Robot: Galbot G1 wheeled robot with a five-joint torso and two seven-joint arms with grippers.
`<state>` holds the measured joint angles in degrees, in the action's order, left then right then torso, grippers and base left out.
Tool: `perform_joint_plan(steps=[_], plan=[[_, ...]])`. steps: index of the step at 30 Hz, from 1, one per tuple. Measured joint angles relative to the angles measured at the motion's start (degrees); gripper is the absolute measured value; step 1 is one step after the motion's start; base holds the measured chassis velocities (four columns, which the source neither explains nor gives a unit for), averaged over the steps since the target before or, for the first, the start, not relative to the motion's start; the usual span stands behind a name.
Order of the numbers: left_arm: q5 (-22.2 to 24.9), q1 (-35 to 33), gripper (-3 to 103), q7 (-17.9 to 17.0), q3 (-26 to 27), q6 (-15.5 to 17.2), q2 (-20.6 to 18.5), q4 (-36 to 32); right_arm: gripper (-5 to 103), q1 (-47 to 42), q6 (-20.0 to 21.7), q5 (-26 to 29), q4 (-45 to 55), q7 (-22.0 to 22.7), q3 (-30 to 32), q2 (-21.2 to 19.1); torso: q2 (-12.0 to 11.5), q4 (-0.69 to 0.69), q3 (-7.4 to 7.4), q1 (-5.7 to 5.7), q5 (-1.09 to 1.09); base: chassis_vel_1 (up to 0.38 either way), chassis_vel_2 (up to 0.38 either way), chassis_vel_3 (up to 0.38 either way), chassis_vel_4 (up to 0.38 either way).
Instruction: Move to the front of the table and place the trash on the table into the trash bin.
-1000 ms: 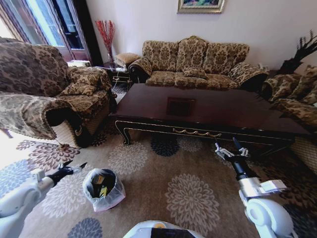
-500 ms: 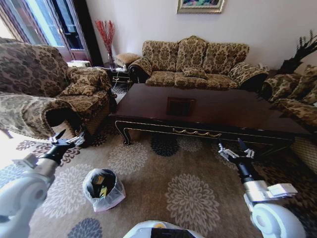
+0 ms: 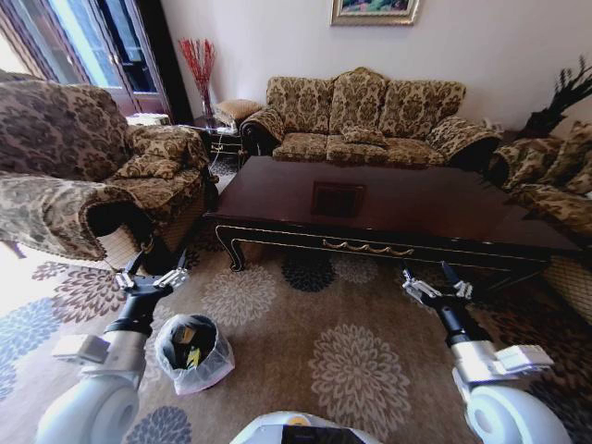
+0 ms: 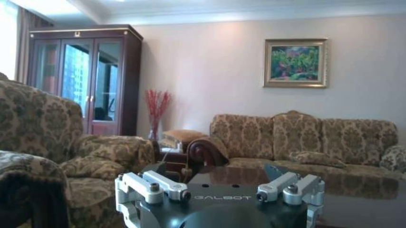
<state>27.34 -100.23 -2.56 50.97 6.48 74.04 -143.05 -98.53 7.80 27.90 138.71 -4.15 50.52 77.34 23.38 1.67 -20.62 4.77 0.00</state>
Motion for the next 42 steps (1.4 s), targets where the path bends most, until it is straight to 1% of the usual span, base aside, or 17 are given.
perform_joint_plan(steps=[1, 10, 16, 20, 23, 25, 26, 27, 28, 30, 31, 32, 34, 39, 42], plan=[[-0.3, 0.5, 100, 0.1, -0.9, 0.7, -0.4, -0.1, 100, -0.7, -0.3, -0.2, -0.3, -0.6, 0.9, 0.2, 0.0, 0.00, 0.00, 0.00, 0.00, 0.000, 0.000, 0.000, 0.000], [-1.7, 0.9, 100, 0.6, -2.0, 1.4, -1.1, -0.2, 100, -2.7, -2.7, 0.4, -1.5, -3.0, 3.4, 0.7, 0.0, 0.02, 0.00, 0.00, -0.01, -0.017, -0.027, 0.017, 0.032], [-1.6, 0.3, 100, 0.7, -1.6, 1.5, -0.7, -0.4, 100, -2.8, -3.1, 0.5, -2.4, -3.5, 3.6, 0.3, 0.0, 0.02, 0.00, 0.00, 0.00, -0.122, -0.162, 0.124, 0.158], [-1.6, 0.0, 100, 0.7, -1.8, 1.5, -0.8, -0.4, 100, -2.4, -3.1, -0.9, -2.9, -3.5, 2.9, 0.4, 0.0, 0.02, 0.00, 0.00, 0.00, -0.175, -0.232, 0.190, 0.240], [-2.9, 0.1, 100, 0.7, -3.1, 1.5, -0.9, 0.0, 100, -1.9, -4.2, -1.8, -3.3, -3.5, 2.6, 0.5, 0.0, 0.02, 0.00, 0.00, 0.03, -0.147, -0.224, 0.130, 0.231], [-4.8, 0.7, 100, 0.0, -4.9, 2.1, -0.9, 0.0, 100, -1.7, -5.4, -2.0, -3.3, -3.8, 2.9, 0.7, 0.0, 0.01, 0.01, -0.01, 0.04, -0.080, -0.131, 0.093, 0.121], [-4.8, 0.7, 100, 0.0, -4.9, 2.1, -0.9, 0.0, 100, -1.7, -5.4, -2.0, -3.3, -3.8, 2.9, 0.7, 0.0, 0.01, 0.01, -0.01, 0.04, -0.080, -0.078, 0.070, 0.121], [-5.9, 1.0, 100, -0.8, -6.1, 2.9, -0.8, -0.2, 100, -1.5, -6.2, -1.6, -3.3, -4.0, 3.2, 0.8, 0.0, 0.01, 0.01, -0.01, 0.04, 0.000, 0.000, 0.000, 0.000], [-5.9, 1.0, 100, -0.8, -6.1, 2.9, -0.8, -0.2, 100, -1.5, -6.2, -1.6, -3.3, -4.0, 3.2, 0.8, 0.0, 0.01, 0.01, -0.01, 0.04, 0.000, 0.000, 0.000, 0.000], [-7.1, 0.7, 100, -2.0, -7.8, 4.2, -0.7, -0.2, 100, -1.2, -7.0, -0.6, -3.8, -4.5, 3.4, 0.9, 0.0, 0.00, 0.00, 0.00, -0.02, 0.000, 0.000, 0.000, 0.000], [-7.1, 0.7, 100, -2.0, -7.8, 4.2, -0.7, -0.2, 100, -1.2, -7.0, -0.6, -3.8, -4.5, 3.4, 0.9, 0.0, 0.00, 0.00, 0.00, -0.02, 0.000, 0.000, 0.000, 0.000], [-7.4, 0.4, 100, -2.2, -8.2, 4.5, -0.5, -0.2, 100, -1.1, -7.1, -0.5, -4.1, -4.6, 3.4, 0.9, 0.0, 0.01, 0.00, 0.00, -0.05, 0.000, 0.000, 0.000, 0.000], [-8.3, -0.9, 100, -2.3, -8.9, 4.6, 0.0, -0.2, 100, -0.6, -7.2, -0.8, -5.2, -4.9, 2.2, 0.6, 0.0, 0.03, 0.00, 0.01, -0.01, 0.024, 0.055, -0.017, -0.050], [-8.7, -1.4, 100, -2.3, -9.7, 4.8, 0.0, -0.2, 100, 0.9, -6.8, -2.7, -5.5, -4.7, -0.1, -0.2, 0.0, 0.02, 0.00, 0.01, 0.02, 0.005, 0.011, -0.003, -0.008], [-8.9, -1.3, 100, -2.3, -10.6, 5.1, -0.1, -0.2, 100, 1.3, -7.0, -3.0, -5.4, -4.5, -0.6, -0.4, 0.0, 0.01, 0.00, 0.01, 0.01, 0.000, 0.000, 0.000, 0.000]])
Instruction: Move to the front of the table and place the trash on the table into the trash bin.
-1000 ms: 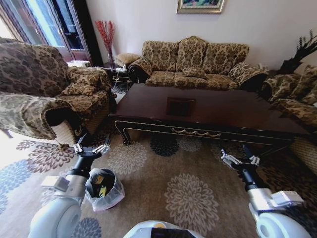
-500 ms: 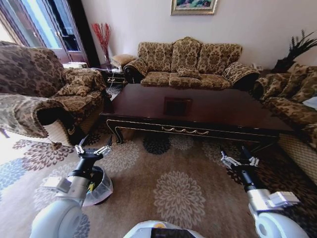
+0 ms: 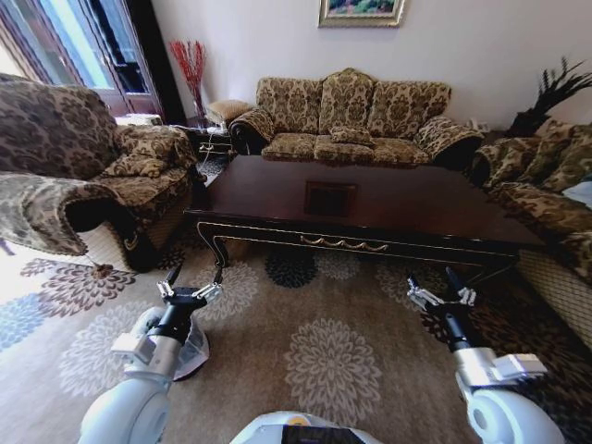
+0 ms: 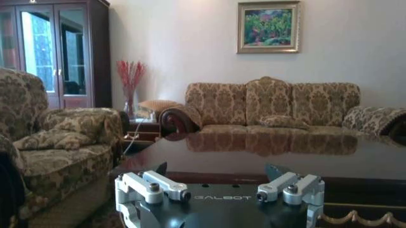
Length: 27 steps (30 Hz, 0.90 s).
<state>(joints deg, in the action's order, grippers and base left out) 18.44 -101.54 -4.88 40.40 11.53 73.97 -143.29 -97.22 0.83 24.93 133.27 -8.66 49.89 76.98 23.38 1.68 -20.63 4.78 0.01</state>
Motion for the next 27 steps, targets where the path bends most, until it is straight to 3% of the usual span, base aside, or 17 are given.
perform_joint_plan(steps=[6, 10, 17, 27], plan=[[0.2, -0.8, 100, -2.0, -3.2, -0.3, 0.0, 0.0, 100, -1.7, -0.6, 0.0, -0.2, -1.0, 1.0, 0.6, 0.0, 0.02, 0.00, 0.00, -0.02, 0.000, 0.000, 0.000, 0.000], [0.1, 0.2, 100, -2.7, -6.2, 0.0, -0.3, 0.0, 100, -6.3, 0.4, 0.8, -0.7, -4.2, 2.5, 2.9, 0.0, -0.01, 0.00, -0.01, -0.01, 0.000, 0.000, 0.000, 0.000], [-2.7, 4.0, 100, -2.8, -9.4, -1.9, -0.7, 6.2, 100, -6.0, -1.9, -3.2, -5.6, -3.6, -1.8, 5.2, 0.0, 0.02, 0.00, -0.01, -0.01, 0.000, 0.000, 0.000, 0.000], [-2.4, 5.0, 100, -3.1, -9.5, -1.9, -1.1, 7.3, 100, -5.2, -1.3, -4.2, -6.2, -2.8, -2.2, 5.2, 0.0, 0.01, 0.00, -0.01, -0.01, 0.000, 0.000, 0.000, 0.000]])
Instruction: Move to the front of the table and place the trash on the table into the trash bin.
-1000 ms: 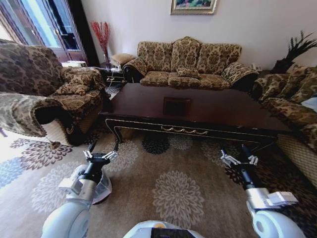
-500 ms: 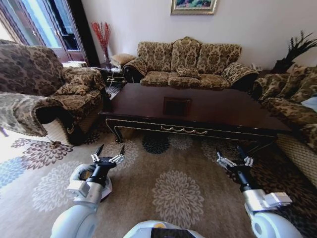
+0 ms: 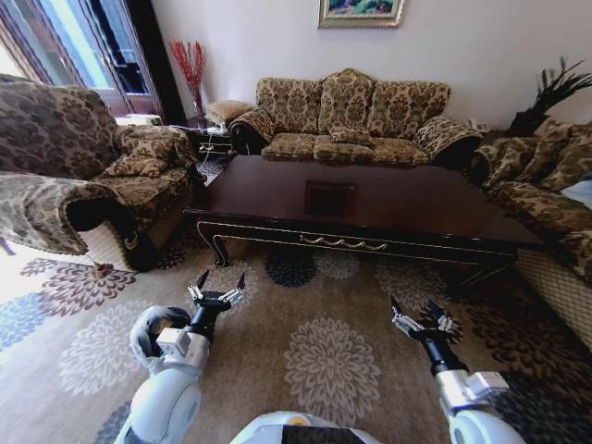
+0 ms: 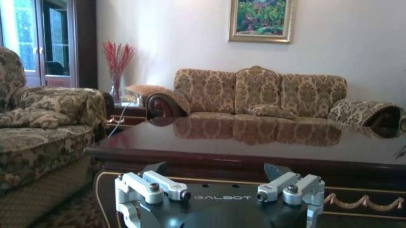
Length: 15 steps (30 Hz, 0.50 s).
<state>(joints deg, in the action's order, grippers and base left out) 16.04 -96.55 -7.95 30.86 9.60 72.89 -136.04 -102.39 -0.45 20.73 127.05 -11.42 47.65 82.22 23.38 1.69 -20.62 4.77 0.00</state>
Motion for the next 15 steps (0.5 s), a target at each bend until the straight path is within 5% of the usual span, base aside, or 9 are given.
perform_joint_plan(steps=[15], plan=[[0.1, -0.1, 100, 0.0, 0.1, 0.0, 0.0, -0.1, 100, 0.0, 0.1, 0.0, 0.1, 0.0, 0.1, 0.0, 0.0, 0.00, 0.00, 0.00, 0.00, 0.000, 0.000, 0.000, 0.000]])
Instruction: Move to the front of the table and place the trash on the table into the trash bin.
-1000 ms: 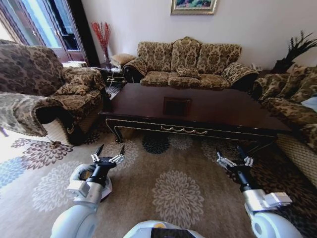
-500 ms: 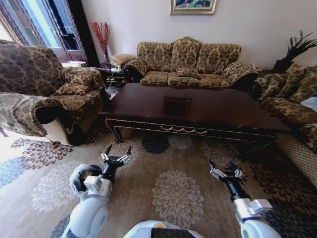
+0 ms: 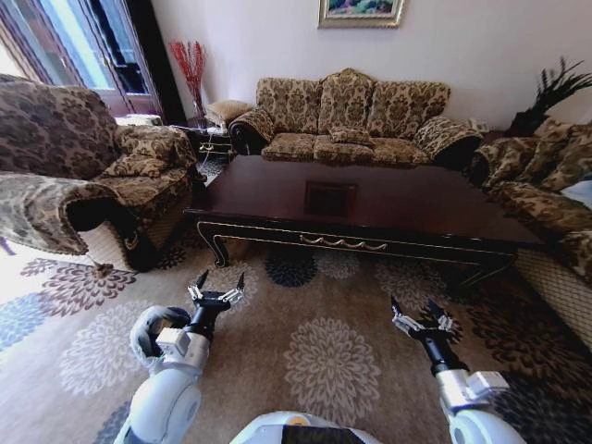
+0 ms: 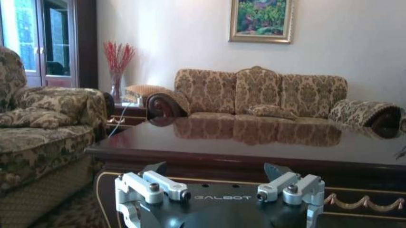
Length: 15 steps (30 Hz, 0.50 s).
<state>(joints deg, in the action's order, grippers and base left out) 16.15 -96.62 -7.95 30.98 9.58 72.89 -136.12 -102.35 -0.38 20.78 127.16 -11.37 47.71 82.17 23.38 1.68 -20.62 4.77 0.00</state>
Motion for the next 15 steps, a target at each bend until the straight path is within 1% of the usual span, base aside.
perform_joint_plan(steps=[15], plan=[[0.0, 0.0, 100, 0.0, 0.1, 0.0, 0.0, 0.0, 100, 0.0, 0.0, 0.0, 0.1, 0.0, 0.0, 0.0, 0.0, 0.00, 0.00, 0.00, 0.00, 0.000, 0.000, 0.000, 0.000]])
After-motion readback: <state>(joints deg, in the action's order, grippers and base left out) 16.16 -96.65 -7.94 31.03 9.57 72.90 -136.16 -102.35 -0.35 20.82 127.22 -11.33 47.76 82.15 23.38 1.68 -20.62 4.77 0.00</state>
